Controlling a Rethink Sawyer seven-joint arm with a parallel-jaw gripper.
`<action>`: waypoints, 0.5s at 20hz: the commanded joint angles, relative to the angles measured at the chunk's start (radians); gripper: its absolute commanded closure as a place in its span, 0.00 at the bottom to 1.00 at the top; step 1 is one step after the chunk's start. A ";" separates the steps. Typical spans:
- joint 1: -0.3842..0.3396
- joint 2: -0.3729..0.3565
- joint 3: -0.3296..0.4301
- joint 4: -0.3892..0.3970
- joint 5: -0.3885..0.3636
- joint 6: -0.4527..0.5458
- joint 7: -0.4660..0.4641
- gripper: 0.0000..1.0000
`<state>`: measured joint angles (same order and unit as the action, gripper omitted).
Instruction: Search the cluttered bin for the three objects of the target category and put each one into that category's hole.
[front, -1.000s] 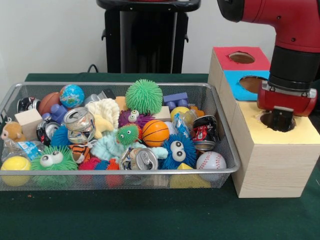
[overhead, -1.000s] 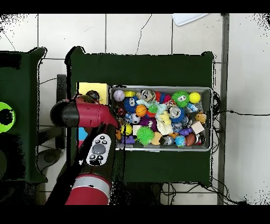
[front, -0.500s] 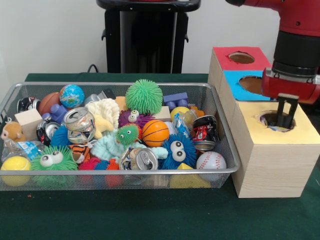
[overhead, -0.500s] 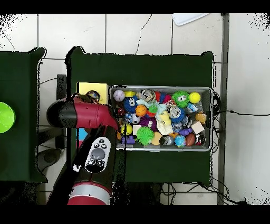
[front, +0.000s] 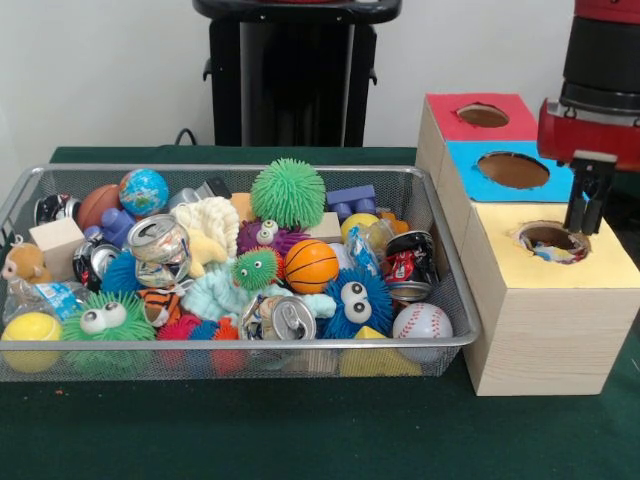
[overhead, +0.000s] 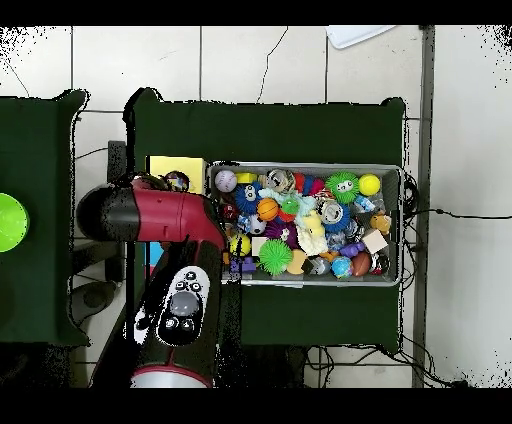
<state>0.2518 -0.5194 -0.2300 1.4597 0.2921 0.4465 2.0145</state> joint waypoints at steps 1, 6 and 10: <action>-0.040 -0.029 0.061 0.078 -0.034 0.133 0.075 1.00; -0.053 -0.044 0.067 0.087 -0.046 0.142 0.056 1.00; -0.067 -0.064 0.070 0.098 -0.062 0.145 0.038 1.00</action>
<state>0.2288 -0.5742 -0.2299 1.4610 0.2757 0.4583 2.0145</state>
